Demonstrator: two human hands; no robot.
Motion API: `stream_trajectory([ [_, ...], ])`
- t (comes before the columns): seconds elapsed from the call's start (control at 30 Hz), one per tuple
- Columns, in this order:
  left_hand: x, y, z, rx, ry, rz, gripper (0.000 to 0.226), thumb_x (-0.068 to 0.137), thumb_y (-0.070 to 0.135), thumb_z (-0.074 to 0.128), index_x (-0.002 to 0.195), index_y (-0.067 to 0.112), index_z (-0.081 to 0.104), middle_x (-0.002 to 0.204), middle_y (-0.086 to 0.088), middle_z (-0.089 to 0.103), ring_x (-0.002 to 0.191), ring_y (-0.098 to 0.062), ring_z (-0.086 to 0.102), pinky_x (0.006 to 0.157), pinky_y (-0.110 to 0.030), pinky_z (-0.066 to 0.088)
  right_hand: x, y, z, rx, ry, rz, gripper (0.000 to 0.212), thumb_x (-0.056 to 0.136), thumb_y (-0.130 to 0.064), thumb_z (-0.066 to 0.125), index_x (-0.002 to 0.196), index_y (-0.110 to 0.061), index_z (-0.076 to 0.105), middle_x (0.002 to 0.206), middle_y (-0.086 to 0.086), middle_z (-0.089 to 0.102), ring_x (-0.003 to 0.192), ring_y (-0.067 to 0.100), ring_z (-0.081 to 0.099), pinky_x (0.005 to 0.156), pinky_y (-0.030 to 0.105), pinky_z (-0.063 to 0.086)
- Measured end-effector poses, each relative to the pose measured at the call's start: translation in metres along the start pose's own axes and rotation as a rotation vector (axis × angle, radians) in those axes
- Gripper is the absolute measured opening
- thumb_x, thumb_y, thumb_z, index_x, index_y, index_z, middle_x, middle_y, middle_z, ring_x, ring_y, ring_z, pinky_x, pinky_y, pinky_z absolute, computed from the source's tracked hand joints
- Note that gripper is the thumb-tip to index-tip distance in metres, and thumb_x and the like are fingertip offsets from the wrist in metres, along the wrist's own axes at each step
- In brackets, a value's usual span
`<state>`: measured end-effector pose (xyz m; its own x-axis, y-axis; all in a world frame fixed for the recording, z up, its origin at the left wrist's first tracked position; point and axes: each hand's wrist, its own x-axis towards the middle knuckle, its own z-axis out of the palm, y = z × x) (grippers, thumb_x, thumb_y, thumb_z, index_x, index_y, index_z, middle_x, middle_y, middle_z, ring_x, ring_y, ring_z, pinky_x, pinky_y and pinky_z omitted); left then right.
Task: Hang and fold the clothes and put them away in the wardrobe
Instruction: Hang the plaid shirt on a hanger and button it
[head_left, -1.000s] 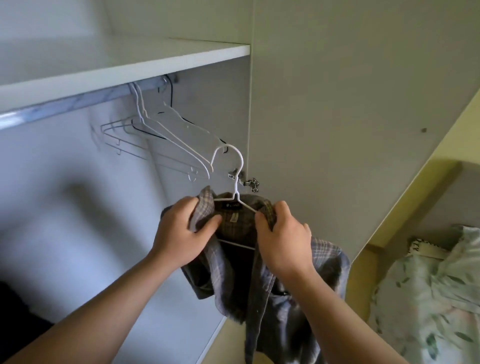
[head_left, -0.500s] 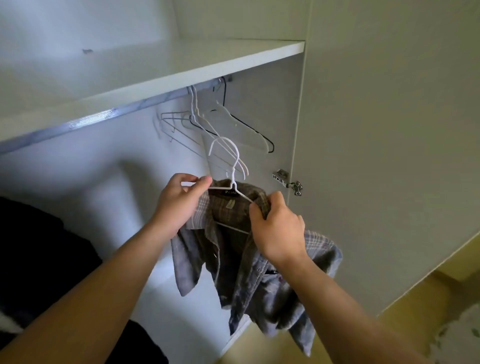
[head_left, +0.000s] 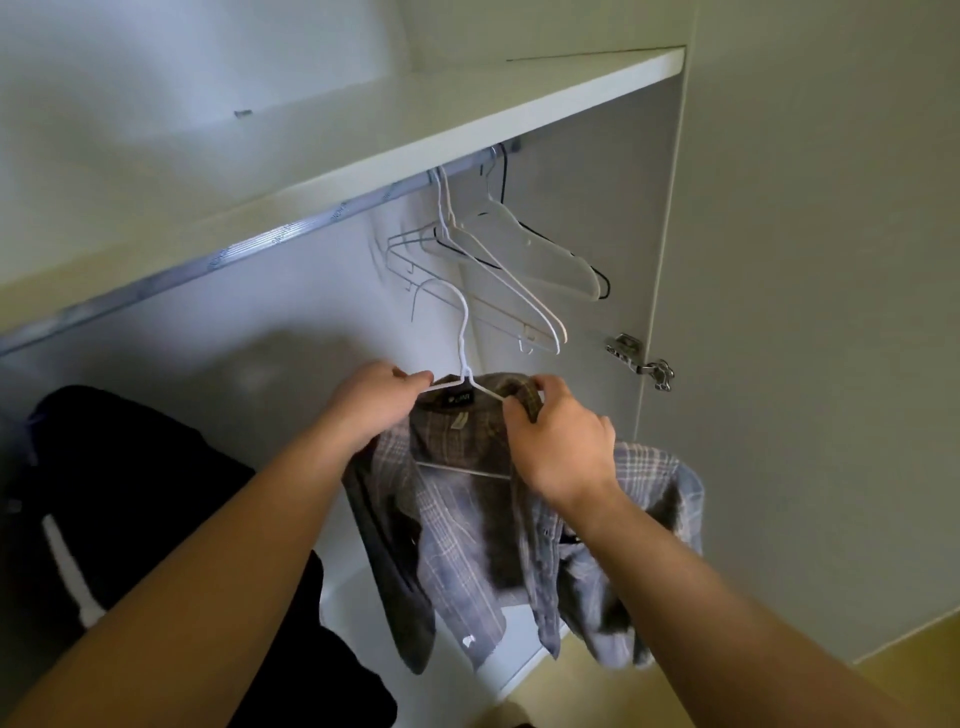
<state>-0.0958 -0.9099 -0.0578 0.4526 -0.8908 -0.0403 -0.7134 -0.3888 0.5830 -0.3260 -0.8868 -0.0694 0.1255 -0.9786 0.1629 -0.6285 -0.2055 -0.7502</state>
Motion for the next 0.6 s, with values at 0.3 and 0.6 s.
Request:
stream_trajectory([
  [0.3,0.071,0.004,-0.015,-0.265,-0.007,0.002,0.031,0.065,0.013,0.064,0.064,0.041,0.077,0.058,0.009,0.070,0.061,-0.025,0.067,0.050,-0.031,0.055,0.058,-0.028,0.043,-0.043,0.051,0.002,0.032,0.102,-0.044,0.045,0.127,-0.025,0.044,0.096,0.002,0.071,0.100,0.033,0.065,0.084,0.042,0.025],
  [0.6,0.122,0.003,-0.049,0.152,0.426,0.399,0.037,0.077,0.009,0.055,0.099,0.034,0.070,0.098,0.008,0.076,0.095,-0.025,0.070,0.083,-0.037,0.058,0.112,-0.069,0.060,-0.074,0.127,0.034,0.029,0.103,-0.034,0.045,0.125,-0.016,0.039,0.077,-0.007,0.046,0.078,0.027,0.047,0.078,0.042,0.031],
])
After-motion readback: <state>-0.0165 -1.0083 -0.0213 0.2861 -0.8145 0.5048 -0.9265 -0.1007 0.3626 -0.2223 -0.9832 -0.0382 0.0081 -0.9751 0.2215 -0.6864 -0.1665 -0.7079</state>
